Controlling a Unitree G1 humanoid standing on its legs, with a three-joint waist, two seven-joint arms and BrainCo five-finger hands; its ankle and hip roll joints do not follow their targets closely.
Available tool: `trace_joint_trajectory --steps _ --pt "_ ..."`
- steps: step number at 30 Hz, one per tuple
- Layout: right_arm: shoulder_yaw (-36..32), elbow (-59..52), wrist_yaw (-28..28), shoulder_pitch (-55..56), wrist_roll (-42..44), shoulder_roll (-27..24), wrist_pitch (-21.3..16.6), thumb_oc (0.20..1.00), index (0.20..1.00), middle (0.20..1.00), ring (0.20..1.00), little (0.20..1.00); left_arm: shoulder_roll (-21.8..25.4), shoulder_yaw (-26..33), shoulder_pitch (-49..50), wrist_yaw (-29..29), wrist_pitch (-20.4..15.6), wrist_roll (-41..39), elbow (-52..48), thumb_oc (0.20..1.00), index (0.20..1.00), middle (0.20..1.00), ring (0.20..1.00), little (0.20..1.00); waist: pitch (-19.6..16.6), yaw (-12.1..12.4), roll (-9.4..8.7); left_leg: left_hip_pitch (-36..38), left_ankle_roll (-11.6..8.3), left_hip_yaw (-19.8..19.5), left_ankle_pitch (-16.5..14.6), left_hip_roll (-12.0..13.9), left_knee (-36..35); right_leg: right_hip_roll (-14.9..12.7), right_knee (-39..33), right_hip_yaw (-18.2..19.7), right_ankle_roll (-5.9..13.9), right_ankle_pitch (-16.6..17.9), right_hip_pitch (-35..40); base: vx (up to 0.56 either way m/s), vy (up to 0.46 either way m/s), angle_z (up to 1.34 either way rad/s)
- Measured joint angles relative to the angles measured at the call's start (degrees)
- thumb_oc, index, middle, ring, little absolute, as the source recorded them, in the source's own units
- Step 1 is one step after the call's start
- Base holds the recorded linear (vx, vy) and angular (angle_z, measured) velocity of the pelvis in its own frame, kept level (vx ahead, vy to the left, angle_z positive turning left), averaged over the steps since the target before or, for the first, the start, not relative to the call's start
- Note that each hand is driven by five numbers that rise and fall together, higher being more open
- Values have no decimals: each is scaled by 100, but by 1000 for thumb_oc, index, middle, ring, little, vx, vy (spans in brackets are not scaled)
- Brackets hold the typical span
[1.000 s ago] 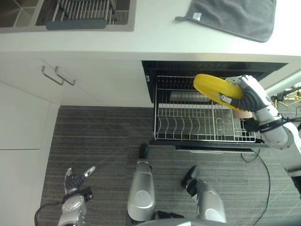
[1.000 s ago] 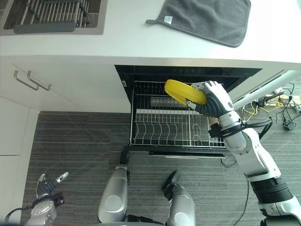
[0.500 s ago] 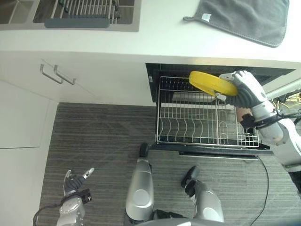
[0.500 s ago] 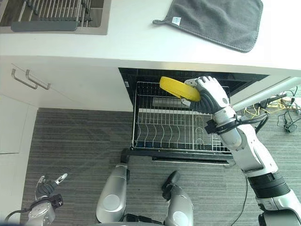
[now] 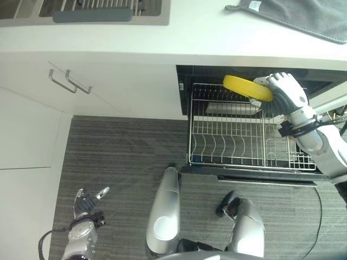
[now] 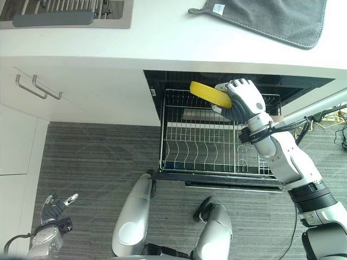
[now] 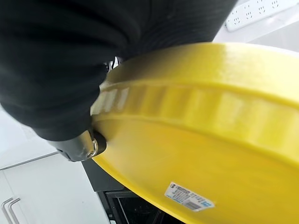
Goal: Place the dishes in the dishwasher.
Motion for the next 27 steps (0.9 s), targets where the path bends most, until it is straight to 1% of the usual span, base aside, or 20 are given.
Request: trace_joint_trajectory --steps 2,5,7,8,10,12,13,15,16,19,22,24,27 --pt "39 34 -6 -18 -102 0 -16 200 200 200 200 200 -2 -5 -2 -52 23 0 -5 1000 1000 1000 1000 1000 0 7 1 3 6 12 -45 -19 76 -61 73 2 -7 -30 3 115 23 2" --pt "372 365 -66 -104 -263 21 -46 200 200 200 200 200 -2 -21 14 -84 53 2 6 1000 1000 1000 1000 1000 2 15 15 16 48 24 -120 -85 213 -168 245 77 25 -120 1 98 30 5" --pt "609 844 -209 -170 -496 30 -86 200 200 200 200 200 -3 -49 55 -88 56 4 2 1000 1000 1000 1000 1000 1 35 22 19 71 27 -131 -156 241 -272 308 79 45 -134 1 94 23 7" --pt "656 1167 -309 -297 -589 131 -147 200 200 200 200 200 -1 -49 166 -90 69 4 -2 1000 1000 1000 1000 1000 4 44 44 12 96 40 -155 -166 288 -289 319 90 48 -135 3 112 44 5" --pt "696 1451 -380 -478 -644 261 -186 200 200 200 200 200 -2 -52 211 -105 114 4 2 1000 1000 1000 1000 1000 11 56 70 7 109 57 -164 -196 302 -312 316 105 48 -135 4 74 35 0" --pt "1024 2047 -492 -861 -726 345 -242 200 200 200 200 200 25 -250 211 -152 111 6 -9 1000 1000 1000 1000 1000 14 58 119 13 128 60 -170 -260 324 -413 399 106 55 -143 -5 32 0 8" --pt "1074 2071 -493 -874 -793 355 -266 200 200 200 200 200 21 -300 216 -182 111 6 -9 1000 1000 1000 1000 1000 19 87 159 6 128 59 -171 -265 322 -414 389 101 56 -143 -5 18 0 9" --pt "1140 2094 -504 -887 -879 450 -350 200 200 200 200 200 22 -357 229 -202 113 4 -6 1000 1000 1000 1000 1000 21 154 180 3 126 49 -169 -268 305 -416 393 88 71 -152 -10 0 0 0" --pt "1283 2240 -550 -982 -948 506 -373 200 200 200 200 200 27 -449 229 -213 114 4 -4 1000 1000 1000 1000 1000 21 181 200 2 125 43 -169 -274 303 -423 402 83 87 -162 -11 0 14 3" --pt "1600 2605 -564 -1130 -1111 550 -431 200 200 200 200 200 21 -592 225 -275 102 2 0 1000 1000 1000 1000 1000 24 198 261 -11 118 19 -160 -309 279 -456 411 50 111 -176 -11 1 25 6" --pt "1623 2896 -666 -1145 -1113 550 -440 200 200 200 200 200 20 -667 218 -304 81 -37 3 1000 1000 1000 1000 1000 24 202 278 -18 124 17 -157 -356 272 -494 409 45 113 -177 -11 -30 34 4" --pt "1776 3262 -732 -1269 -1219 550 -445 200 200 200 200 200 22 -671 218 -313 52 -96 -5 1000 1000 1000 1000 1000 25 202 282 -17 127 17 -155 -364 269 -502 413 46 114 -177 -12 -48 12 2" --pt "1801 3526 -744 -1392 -1293 555 -461 200 200 200 200 200 25 -685 216 -340 42 -96 -12 1000 1000 1000 1000 1000 30 208 341 -16 125 9 -142 -380 270 -543 495 42 159 -206 -34 -66 26 3"
